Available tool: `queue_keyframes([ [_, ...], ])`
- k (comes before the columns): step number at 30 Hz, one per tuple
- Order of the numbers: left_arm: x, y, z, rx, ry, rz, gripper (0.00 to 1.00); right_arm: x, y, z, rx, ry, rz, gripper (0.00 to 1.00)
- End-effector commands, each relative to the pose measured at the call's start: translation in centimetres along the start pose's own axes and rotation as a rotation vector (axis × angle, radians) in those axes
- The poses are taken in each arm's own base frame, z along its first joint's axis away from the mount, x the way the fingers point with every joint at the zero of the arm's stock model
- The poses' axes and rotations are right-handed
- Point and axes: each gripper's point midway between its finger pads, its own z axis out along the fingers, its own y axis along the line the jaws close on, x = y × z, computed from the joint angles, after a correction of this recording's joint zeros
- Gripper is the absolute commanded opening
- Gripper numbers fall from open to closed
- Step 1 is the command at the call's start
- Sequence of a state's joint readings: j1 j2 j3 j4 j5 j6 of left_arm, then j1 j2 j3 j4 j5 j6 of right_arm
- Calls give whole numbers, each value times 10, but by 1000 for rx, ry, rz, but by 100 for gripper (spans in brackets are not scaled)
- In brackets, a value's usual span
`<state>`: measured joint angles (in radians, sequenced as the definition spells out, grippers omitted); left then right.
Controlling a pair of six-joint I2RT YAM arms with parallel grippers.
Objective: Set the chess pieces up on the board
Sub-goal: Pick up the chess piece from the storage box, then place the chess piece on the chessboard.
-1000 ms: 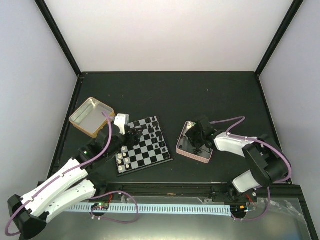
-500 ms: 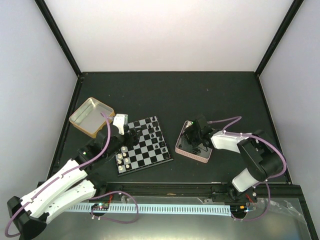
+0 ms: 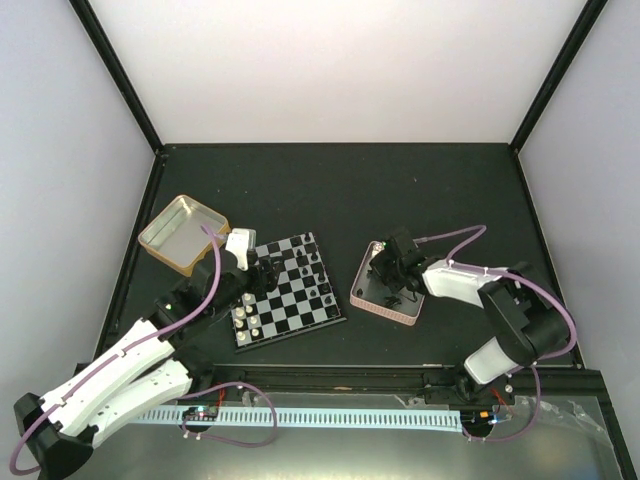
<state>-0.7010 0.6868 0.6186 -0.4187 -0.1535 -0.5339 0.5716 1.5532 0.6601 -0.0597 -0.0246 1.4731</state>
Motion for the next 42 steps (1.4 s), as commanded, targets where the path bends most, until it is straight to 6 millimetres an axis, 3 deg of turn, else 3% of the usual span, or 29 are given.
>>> queue_keyframes([
  [1, -13, -7, -6, 25, -30, -16, 74, -9, 15, -13, -23, -54, -124, 4],
  [8, -11, -17, -5, 81, -16, -21, 74, -5, 37, -29, -89, -36, -279, 3],
  [12, -3, -32, -3, 178, 8, -14, 74, 9, 51, -44, -173, 23, -357, 2],
  [17, 9, -61, 0, 354, 52, -3, 77, 47, 60, -58, -283, 199, -425, 1],
  [21, 25, -76, 5, 448, 136, 1, 78, 89, 75, -79, -377, 306, -498, 1],
  [26, 53, -77, 15, 480, 238, -42, 75, 134, 97, -113, -500, 381, -563, 1],
  [31, 69, -78, 9, 549, 256, -84, 69, 159, 111, -129, -584, 447, -587, 1],
  [36, 65, -91, 2, 645, 226, -83, 63, 169, 121, -136, -621, 484, -617, 1],
  [42, 56, -101, 10, 654, 251, -80, 61, 170, 125, -143, -644, 482, -658, 1],
])
